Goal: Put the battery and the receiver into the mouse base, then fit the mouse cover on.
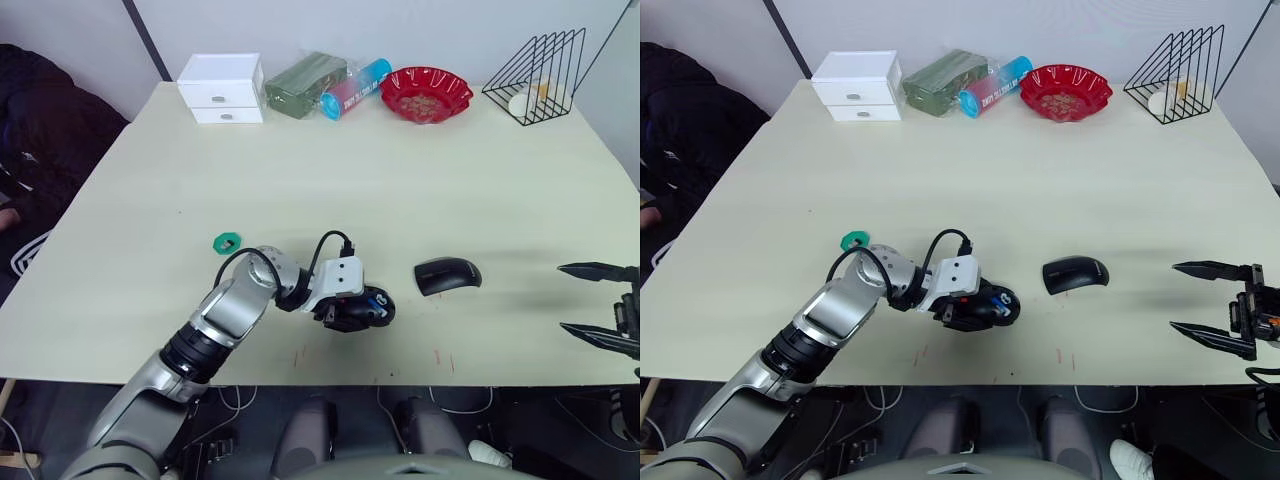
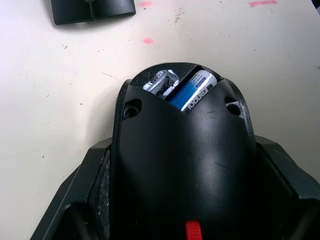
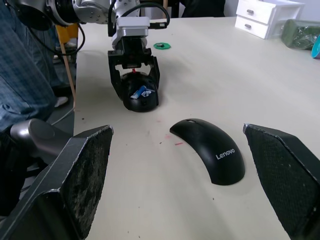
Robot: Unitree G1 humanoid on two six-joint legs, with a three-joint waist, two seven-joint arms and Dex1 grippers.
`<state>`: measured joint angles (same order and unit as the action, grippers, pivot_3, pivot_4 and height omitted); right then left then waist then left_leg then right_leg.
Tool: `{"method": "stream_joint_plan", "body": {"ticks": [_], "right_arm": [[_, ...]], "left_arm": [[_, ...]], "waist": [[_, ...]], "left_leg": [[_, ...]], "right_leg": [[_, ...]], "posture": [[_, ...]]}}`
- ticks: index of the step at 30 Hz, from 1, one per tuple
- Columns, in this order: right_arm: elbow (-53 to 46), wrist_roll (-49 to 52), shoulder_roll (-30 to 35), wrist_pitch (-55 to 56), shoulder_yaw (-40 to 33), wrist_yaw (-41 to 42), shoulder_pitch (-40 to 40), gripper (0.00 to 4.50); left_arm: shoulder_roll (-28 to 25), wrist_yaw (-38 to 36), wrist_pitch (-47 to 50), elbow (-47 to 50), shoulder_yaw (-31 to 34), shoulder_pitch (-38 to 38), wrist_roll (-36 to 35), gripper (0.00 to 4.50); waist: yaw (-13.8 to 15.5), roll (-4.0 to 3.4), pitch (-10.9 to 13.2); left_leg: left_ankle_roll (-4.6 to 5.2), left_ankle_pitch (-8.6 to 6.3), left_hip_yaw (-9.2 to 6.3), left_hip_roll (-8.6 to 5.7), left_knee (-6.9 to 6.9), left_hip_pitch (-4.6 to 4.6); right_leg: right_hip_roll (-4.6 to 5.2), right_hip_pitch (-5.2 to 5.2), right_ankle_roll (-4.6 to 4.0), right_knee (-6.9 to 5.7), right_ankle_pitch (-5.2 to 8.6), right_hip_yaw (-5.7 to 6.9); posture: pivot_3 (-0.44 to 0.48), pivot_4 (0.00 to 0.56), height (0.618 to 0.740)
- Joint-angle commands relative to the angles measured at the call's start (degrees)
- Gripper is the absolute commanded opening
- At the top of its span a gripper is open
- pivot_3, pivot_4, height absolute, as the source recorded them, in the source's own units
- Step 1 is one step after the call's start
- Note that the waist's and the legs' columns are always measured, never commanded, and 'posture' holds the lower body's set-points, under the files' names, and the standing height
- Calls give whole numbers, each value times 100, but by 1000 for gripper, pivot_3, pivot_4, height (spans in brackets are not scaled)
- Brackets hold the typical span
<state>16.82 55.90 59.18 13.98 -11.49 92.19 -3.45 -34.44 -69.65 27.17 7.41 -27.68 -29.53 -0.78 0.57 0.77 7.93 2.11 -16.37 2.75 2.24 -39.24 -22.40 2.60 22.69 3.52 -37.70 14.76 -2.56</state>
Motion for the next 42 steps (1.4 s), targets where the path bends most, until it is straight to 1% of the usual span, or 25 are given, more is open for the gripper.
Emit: {"method": "stream_joint_plan", "body": {"ticks": [1,2,3,10,17,23,25,26,28,30,35,37,39,42], "right_arm": [[-7,159,100,96,-49,31,68,4500],[1,138,52,206,-75,31,106,4500],[-5,154,23,191,-110,31,118,4500],[-55,176,37,153,-124,31,74,4500],[-99,174,49,65,-120,31,89,4500],[-139,144,-29,-101,-165,31,139,4500],[-152,126,-57,-113,-168,31,141,4500],[-156,119,-100,-139,-197,31,153,4500],[-196,92,-181,-193,-239,31,159,4500],[-194,47,-262,-209,-276,31,189,4500],[-219,-33,-410,-283,-365,31,232,4500],[-230,-52,-458,-309,-384,31,252,4500],[-236,-69,-524,-337,-408,31,297,4500],[-242,-113,-585,-374,-455,31,329,4500]], "left_arm": [[8,-35,234,-61,-19,-52,-64,4017],[17,-48,313,-31,6,-60,-117,4378],[16,-49,334,-6,20,-59,-142,4450],[-19,-18,445,132,118,-99,-307,4450],[-147,-141,405,364,337,-132,-656,4450],[-290,-457,420,622,1201,-148,-1619,4450],[-328,-513,456,657,1354,-113,-1824,4450],[-342,-510,564,665,1516,-95,-2004,4450],[-399,-470,787,604,2096,12,-2516,4450],[-464,-316,627,388,2495,184,-2595,4450],[-587,28,366,-69,2978,525,-2531,4450],[-678,72,234,-289,3187,666,-2537,4450],[-815,120,-5,-678,3560,828,-2541,4450],[-986,40,-214,-1124,3831,930,-2576,4450]], "waist": [[2,0,0],[7,0,0],[9,-1,0],[11,-1,1],[8,-3,9],[9,-3,36],[9,-3,40],[9,-1,42],[8,-1,44],[-19,0,48],[-25,-2,58],[-19,3,64],[-10,5,67],[-11,4,71]], "left_leg": [[0,0,0,0,0,0],[0,0,0,0,0,0],[0,0,0,0,0,0],[0,0,-2,0,-2,-2],[0,0,-1,0,-2,-3],[0,0,-2,1,-5,-6],[0,0,-2,1,-5,-6],[0,0,-2,1,-5,-6],[0,0,-3,1,-6,-7],[0,0,-2,3,-6,-6],[-1,0,-3,2,-6,-3],[-1,0,-3,1,-7,-5],[-1,0,-4,2,-7,-6],[-1,0,-6,4,-6,-6]], "right_leg": [[0,0,0,0,0,0],[0,0,0,0,0,1],[0,0,-1,0,0,1],[1,0,0,0,0,2],[1,1,0,0,0,2],[5,2,0,0,0,5],[6,2,1,0,0,6],[6,2,1,0,0,6],[6,2,1,0,-1,7],[6,3,1,-2,-1,7],[5,3,2,-7,-1,9],[6,3,3,-7,-2,9],[6,4,3,-6,-2,11],[5,5,2,-8,-1,15]], "posture": [[0,150,740],[0,150,740],[0,150,740],[0,150,740],[0,150,740],[0,150,740],[0,150,740],[0,150,740],[0,150,740],[0,150,740],[0,150,740],[0,150,740],[0,150,740],[0,150,740]]}}
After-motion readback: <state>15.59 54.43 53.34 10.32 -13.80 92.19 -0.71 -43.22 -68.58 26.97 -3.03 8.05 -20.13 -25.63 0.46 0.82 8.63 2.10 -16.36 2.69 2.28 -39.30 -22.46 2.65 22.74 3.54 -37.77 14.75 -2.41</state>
